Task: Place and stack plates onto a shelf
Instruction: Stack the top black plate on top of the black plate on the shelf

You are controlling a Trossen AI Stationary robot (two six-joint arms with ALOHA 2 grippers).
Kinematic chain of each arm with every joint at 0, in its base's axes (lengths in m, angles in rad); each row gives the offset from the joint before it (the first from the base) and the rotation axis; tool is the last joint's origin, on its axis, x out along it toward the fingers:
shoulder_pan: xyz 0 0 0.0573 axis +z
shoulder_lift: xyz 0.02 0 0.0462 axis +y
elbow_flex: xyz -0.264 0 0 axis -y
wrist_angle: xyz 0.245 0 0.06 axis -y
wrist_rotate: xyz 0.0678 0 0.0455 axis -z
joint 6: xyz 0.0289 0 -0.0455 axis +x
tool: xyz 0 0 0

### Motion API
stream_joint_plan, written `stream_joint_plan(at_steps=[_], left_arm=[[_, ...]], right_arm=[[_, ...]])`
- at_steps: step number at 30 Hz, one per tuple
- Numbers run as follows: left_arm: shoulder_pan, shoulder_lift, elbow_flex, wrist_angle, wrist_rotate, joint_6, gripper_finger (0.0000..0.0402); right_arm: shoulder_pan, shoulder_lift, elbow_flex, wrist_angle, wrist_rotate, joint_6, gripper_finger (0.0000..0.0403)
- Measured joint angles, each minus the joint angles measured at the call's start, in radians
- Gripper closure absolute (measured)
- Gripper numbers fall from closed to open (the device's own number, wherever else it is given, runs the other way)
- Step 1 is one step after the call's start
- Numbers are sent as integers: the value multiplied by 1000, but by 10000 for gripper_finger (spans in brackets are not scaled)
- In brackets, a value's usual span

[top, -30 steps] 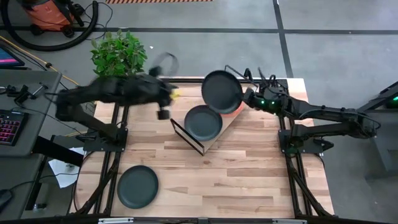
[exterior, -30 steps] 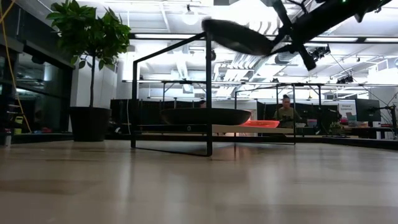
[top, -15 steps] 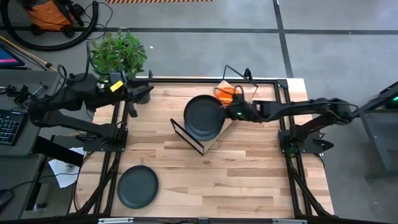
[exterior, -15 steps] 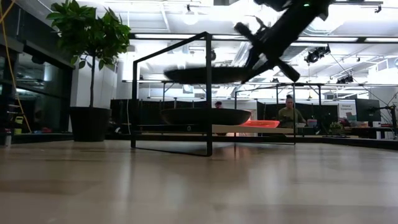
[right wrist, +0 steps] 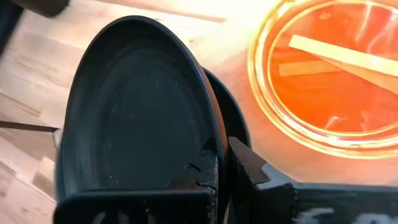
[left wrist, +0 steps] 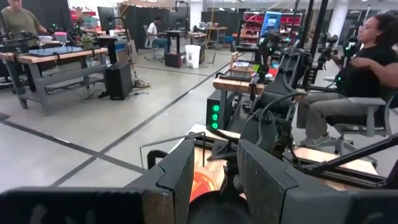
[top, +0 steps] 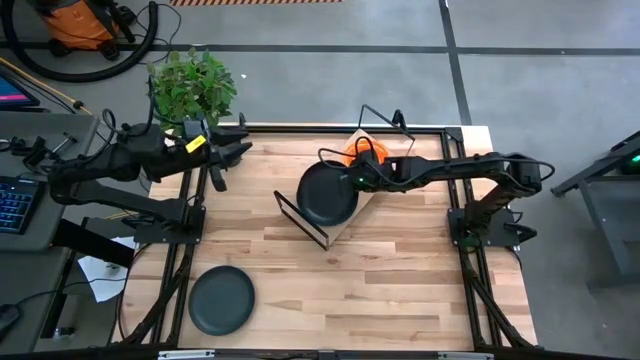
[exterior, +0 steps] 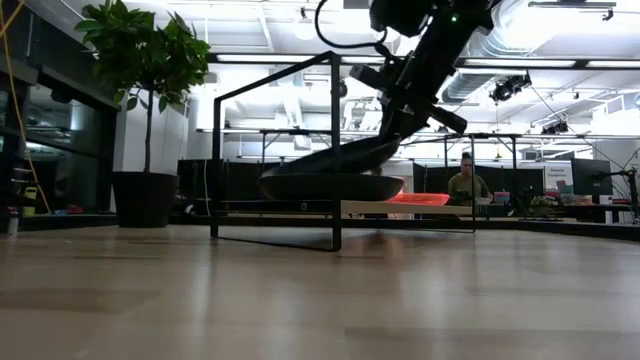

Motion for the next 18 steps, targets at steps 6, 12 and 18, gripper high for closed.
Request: stream_joint_plan(at_steps=[6,12,18], left_arm=[[0,3,0,0,0,10,287],[0,4,0,-1,1,9,287],[0,5,0,-1,1,9,287]], right_arm=[[0,0,0,5,0,3,403],[0,0,0,31,-44,-4,394],[-2,0,0,30,-48,-31,322]])
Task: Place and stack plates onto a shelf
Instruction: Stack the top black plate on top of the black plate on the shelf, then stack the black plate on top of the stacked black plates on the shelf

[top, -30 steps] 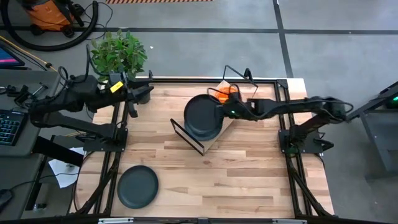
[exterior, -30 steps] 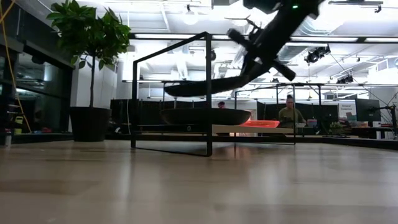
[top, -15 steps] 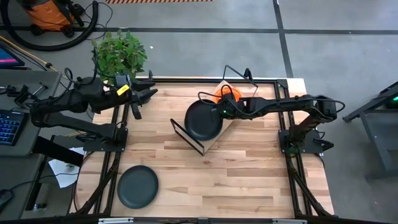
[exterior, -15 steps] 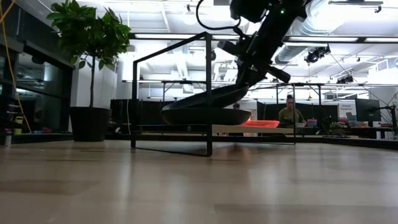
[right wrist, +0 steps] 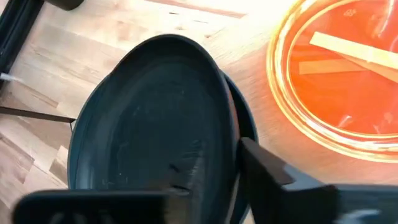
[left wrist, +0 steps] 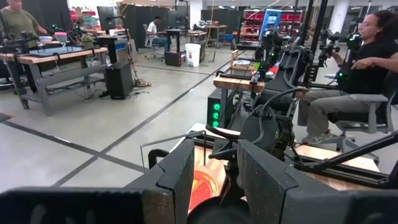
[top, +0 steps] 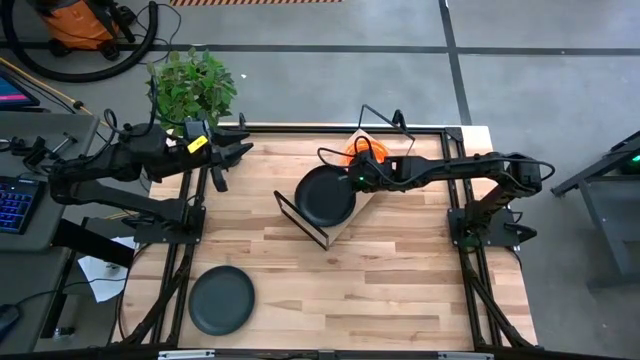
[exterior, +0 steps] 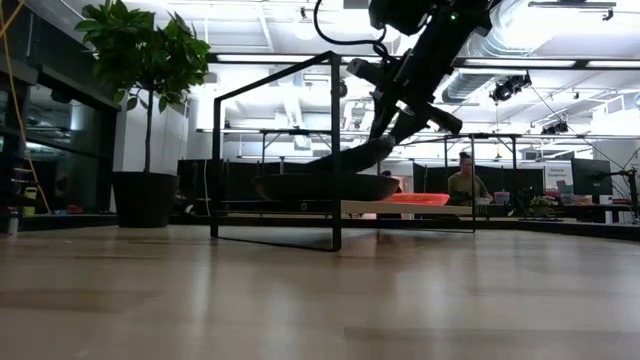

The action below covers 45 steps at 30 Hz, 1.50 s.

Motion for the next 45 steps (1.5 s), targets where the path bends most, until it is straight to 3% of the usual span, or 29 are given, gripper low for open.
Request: stream_joint_plan(at_steps=[6,11,19,24,29,32,37,45], left_arm=[[0,0,0,0,0,0,287],[0,0,0,0,0,1,287],[0,2,1,-13,8,-10,287],[0,2,-35,57,180,-19,287],[-23,-10,-220,295,241,-100,287],[-37,-6,-387,519,235,-169,287],[-45,29,-612,833,234,-336,287],[-45,28,-673,871,232,-349,287]], right_arm=[[-14,-5,0,-1,-42,-36,234],[-47,-53,0,-43,-101,-132,189],[-52,-223,-6,-324,-112,-259,171],[-1,-369,-137,-378,-120,-229,171],[71,-558,-377,-190,-159,-73,171],[113,-664,-496,72,-153,5,171],[154,-756,-602,459,-93,-29,171],[163,-764,-592,577,-27,-273,171]])
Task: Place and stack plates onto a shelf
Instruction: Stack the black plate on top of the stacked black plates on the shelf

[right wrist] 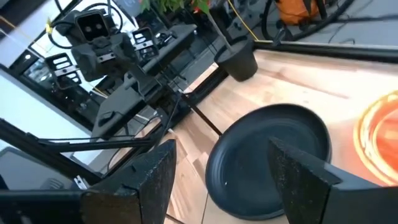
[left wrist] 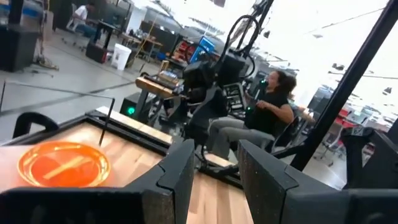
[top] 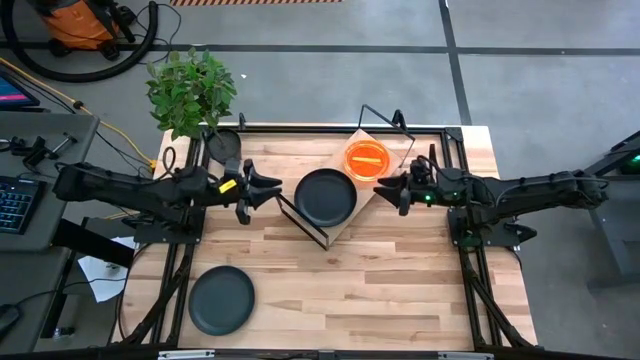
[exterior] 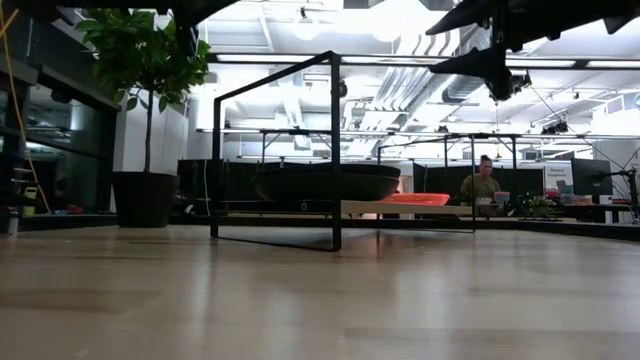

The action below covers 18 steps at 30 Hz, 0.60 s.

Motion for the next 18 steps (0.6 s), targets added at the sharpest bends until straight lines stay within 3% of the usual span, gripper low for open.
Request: stream_joint_plan(at_steps=[5,10,13,18], left_arm=[[-1,0,18,-96,37,28,287],[-17,11,160,-610,217,19,287],[-94,51,226,-849,259,20,287],[-323,169,237,-943,325,130,287]], right_arm=[[-1,0,0,10,8,-13,171],[-1,0,0,10,8,-13,171],[-2,1,0,11,8,-13,171],[-10,3,1,11,9,-13,171]])
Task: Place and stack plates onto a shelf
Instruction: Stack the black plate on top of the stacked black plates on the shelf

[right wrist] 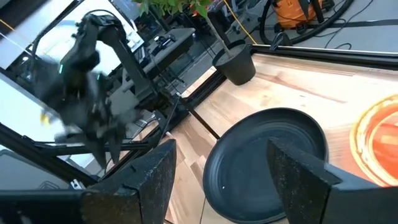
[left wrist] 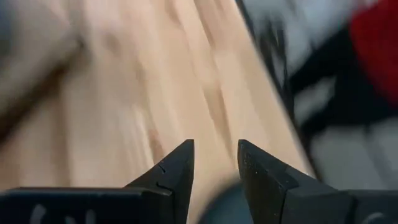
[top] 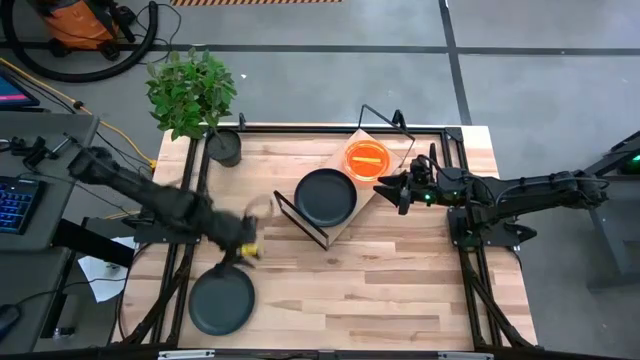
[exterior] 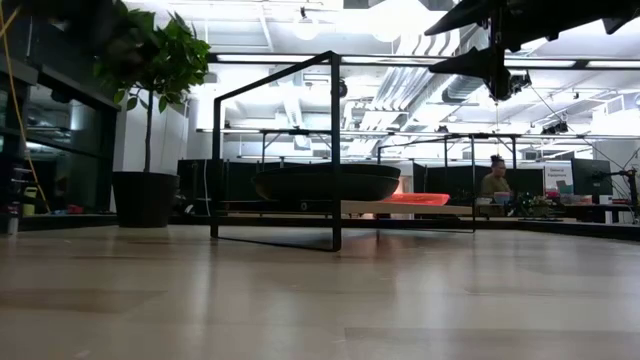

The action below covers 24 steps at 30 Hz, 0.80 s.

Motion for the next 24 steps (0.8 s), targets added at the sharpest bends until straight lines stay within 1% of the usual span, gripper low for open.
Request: stream_joint_plan(at_steps=[2,6,8,9,10,13,14,24], left_arm=[[-79,62,0,-48,-32,84,287],[-178,184,0,-144,-197,227,287],[-202,233,-1,-164,-272,234,287],[-209,257,-1,-161,-281,220,287],[-213,277,-1,-162,-269,202,287],[-218,318,-5,-147,-149,184,287],[-221,327,-9,-147,-133,180,287],[-232,332,-117,-82,-140,128,287]], right_arm=[[0,0,0,0,0,0,171],[0,3,0,-5,19,0,171],[0,7,0,-4,28,4,171],[0,7,0,-5,28,6,171],[0,8,0,-4,28,8,171],[0,13,0,-10,28,9,171],[0,13,0,-6,28,8,171],[0,20,1,-34,26,19,171]])
